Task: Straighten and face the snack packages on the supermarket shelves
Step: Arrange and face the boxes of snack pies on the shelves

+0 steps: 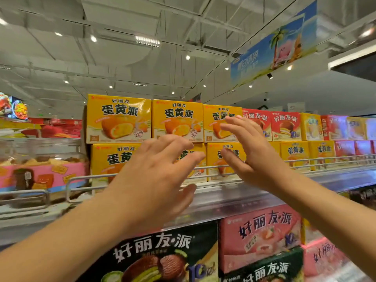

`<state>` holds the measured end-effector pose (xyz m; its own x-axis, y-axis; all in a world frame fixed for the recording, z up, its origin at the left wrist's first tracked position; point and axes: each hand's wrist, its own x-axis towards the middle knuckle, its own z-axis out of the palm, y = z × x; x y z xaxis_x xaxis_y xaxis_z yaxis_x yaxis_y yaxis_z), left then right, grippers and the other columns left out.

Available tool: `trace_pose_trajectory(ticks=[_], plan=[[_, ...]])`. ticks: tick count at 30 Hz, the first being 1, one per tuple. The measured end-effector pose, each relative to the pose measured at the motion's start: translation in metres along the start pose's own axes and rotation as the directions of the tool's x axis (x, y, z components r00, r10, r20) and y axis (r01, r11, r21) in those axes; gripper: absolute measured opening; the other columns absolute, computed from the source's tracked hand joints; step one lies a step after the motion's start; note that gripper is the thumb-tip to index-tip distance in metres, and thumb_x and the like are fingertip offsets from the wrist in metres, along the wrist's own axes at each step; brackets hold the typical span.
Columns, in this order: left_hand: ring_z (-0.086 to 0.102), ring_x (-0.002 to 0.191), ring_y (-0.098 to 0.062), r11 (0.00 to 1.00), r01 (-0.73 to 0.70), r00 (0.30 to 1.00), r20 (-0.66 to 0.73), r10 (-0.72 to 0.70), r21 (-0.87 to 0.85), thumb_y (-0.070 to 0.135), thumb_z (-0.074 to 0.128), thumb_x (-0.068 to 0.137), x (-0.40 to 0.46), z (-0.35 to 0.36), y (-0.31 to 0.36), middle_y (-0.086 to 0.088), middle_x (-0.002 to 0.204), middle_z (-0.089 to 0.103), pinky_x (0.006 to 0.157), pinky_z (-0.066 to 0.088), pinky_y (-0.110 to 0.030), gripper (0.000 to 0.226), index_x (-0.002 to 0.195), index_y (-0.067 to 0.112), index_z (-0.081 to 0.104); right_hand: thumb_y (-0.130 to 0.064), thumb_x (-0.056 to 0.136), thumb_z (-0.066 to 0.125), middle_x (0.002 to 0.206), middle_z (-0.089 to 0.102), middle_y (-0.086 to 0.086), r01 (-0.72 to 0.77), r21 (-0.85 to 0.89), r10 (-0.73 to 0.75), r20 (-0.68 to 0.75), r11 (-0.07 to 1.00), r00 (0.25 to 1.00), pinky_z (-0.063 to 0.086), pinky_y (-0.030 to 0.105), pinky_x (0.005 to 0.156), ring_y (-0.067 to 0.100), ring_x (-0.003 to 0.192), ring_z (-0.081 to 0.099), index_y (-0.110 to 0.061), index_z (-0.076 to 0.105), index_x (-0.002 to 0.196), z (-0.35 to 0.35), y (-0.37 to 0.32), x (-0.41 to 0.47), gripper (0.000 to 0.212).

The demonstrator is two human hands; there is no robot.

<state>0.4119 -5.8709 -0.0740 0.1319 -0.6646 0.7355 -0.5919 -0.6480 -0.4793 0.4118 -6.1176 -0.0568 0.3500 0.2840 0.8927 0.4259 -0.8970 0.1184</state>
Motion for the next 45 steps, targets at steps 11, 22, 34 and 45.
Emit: trace_pose_trajectory(ticks=[11, 22, 34, 45], plan=[[0.060, 0.113, -0.031, 0.993, 0.083, 0.980, 0.172, -0.096, 0.081, 0.045, 0.046, 0.083, 0.056, 0.059, 0.084, -0.008, 0.121, 0.065, 0.090, 0.051, -0.044, 0.056, 0.124, 0.011, 0.064, -0.040, 0.092, 0.044, 0.143, 0.047, 0.006, -0.208, -0.141, 0.230, 0.164, 0.968, 0.959, 0.021, 0.028, 0.111, 0.021, 0.136, 0.036, -0.012, 0.051, 0.137, -0.049, 0.133, -0.105, 0.054], [0.061, 0.106, -0.032, 0.900, 0.352, 0.904, 0.156, -0.398, 0.257, 0.054, 0.040, 0.081, 0.124, 0.107, 0.174, -0.010, 0.115, 0.066, 0.085, 0.042, -0.056, 0.072, 0.130, 0.007, 0.059, -0.043, 0.099, 0.041, 0.143, 0.046, 0.005, -0.151, -0.094, 0.169, 0.235, 0.984, 0.957, 0.029, 0.041, 0.112, 0.021, 0.133, 0.036, -0.018, 0.040, 0.146, -0.084, 0.257, -0.136, 0.054], [0.056, 0.112, -0.036, 0.935, 0.310, 0.946, 0.041, -0.321, 0.172, 0.049, 0.044, 0.085, 0.185, 0.103, 0.183, -0.016, 0.121, 0.060, 0.092, 0.046, -0.049, 0.068, 0.135, 0.004, 0.053, -0.045, 0.093, 0.043, 0.128, 0.052, -0.006, -0.152, 0.060, 0.146, 0.103, 0.987, 0.984, 0.032, 0.034, 0.107, 0.014, 0.122, 0.041, -0.024, 0.049, 0.139, -0.071, 0.272, -0.143, 0.051], [0.041, 0.131, -0.026, 0.899, 0.368, 0.866, 0.264, -0.424, 0.237, 0.069, 0.054, 0.081, 0.324, 0.130, 0.126, -0.005, 0.142, 0.046, 0.108, 0.029, -0.047, 0.080, 0.140, 0.017, 0.041, -0.048, 0.094, 0.037, 0.125, 0.051, -0.014, -0.168, 0.070, 0.163, 0.068, 0.983, 0.984, 0.026, 0.019, 0.100, 0.008, 0.120, 0.040, -0.029, 0.052, 0.137, -0.065, 0.273, -0.143, 0.049]])
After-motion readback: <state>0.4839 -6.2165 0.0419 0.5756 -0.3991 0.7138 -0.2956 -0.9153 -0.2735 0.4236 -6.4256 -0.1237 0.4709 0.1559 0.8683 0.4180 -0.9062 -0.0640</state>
